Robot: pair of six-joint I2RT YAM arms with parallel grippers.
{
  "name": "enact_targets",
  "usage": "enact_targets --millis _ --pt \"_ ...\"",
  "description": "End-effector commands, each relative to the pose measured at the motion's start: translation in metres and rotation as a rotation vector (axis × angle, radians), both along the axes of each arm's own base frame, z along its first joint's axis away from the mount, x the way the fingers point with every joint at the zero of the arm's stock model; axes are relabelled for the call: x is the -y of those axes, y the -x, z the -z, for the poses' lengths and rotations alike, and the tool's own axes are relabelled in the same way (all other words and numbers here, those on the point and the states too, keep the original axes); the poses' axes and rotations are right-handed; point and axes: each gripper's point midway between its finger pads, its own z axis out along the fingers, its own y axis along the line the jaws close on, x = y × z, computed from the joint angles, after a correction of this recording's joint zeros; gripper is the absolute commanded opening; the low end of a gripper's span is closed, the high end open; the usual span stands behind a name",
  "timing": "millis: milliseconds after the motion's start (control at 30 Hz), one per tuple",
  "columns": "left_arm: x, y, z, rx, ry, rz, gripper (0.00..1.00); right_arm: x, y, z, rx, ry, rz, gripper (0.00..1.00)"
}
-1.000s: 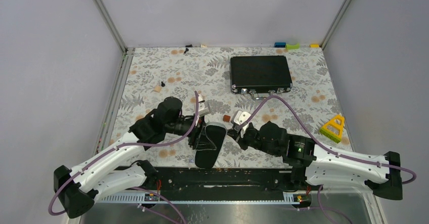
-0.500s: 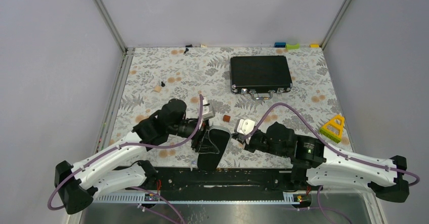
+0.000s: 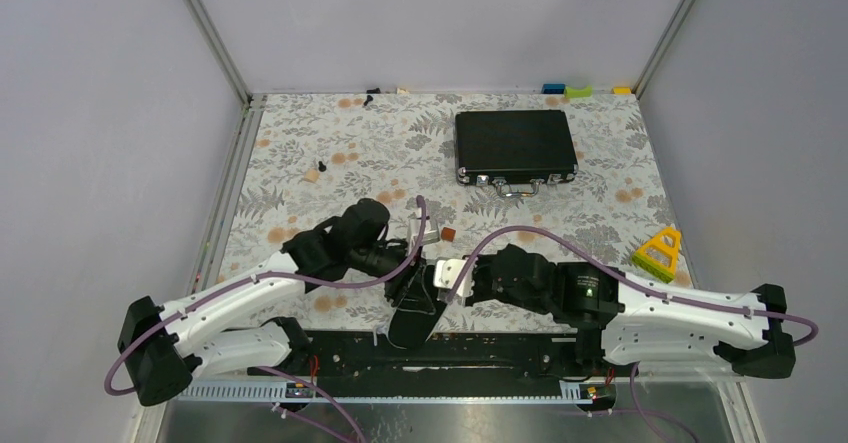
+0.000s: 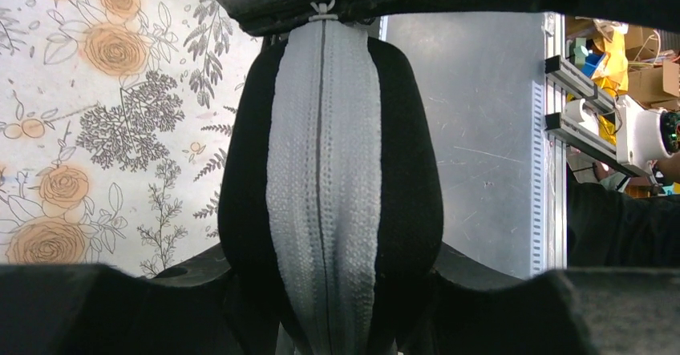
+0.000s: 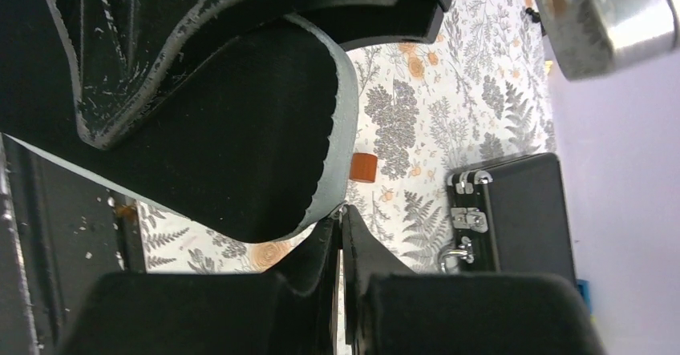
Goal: Open the umbrella
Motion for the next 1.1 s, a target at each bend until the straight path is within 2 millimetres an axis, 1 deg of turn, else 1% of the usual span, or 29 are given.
enact_targets --millis 0,100,167,267,400,533,667,800,867,900,1000,1067 --pt "0.005 0.017 -0.014 -0.023 0.031 0.094 0.00 -0.021 -0.012 -0.066 0.185 -0.135 -0.005 0.00" --pt "0.006 0.022 -0.012 -0.053 0.029 0.119 0.00 -0.037 0.000 -0.071 0.219 -0.132 -0.087 0.00" --pt "0.007 0.023 -0.011 -0.060 0.024 0.126 0.00 -0.048 0.007 -0.069 0.234 -0.118 -0.131 0.00" --pt "0.008 0.025 -0.009 -0.065 0.019 0.134 0.00 -0.060 0.013 -0.063 0.253 -0.090 -0.176 0.00" --pt "0.008 0.027 -0.008 -0.071 0.016 0.142 0.00 -0.073 0.021 -0.060 0.245 -0.110 -0.224 0.00" --pt "0.010 0.027 -0.004 -0.088 0.002 0.146 0.00 -0.085 0.031 -0.067 0.212 -0.195 -0.266 0.00" --pt "0.012 0.028 0.002 -0.105 -0.020 0.147 0.00 -0.096 0.038 -0.081 0.184 -0.337 -0.277 0.00" --pt "0.013 0.028 0.004 -0.108 -0.028 0.147 0.00 -0.105 0.045 -0.081 0.145 -0.401 -0.300 0.00" --pt "0.013 0.025 0.003 -0.090 -0.029 0.133 0.00 -0.108 0.045 -0.078 0.119 -0.412 -0.284 0.04" --pt "0.013 0.023 0.002 -0.073 -0.029 0.122 0.00 -0.108 0.042 -0.077 0.104 -0.420 -0.257 0.10" --pt "0.010 0.015 -0.007 -0.007 -0.008 0.079 0.00 -0.102 0.032 -0.067 0.082 -0.409 -0.178 0.22" --pt "0.008 0.006 -0.014 0.037 0.014 0.040 0.00 -0.096 0.027 -0.058 0.068 -0.401 -0.129 0.34"
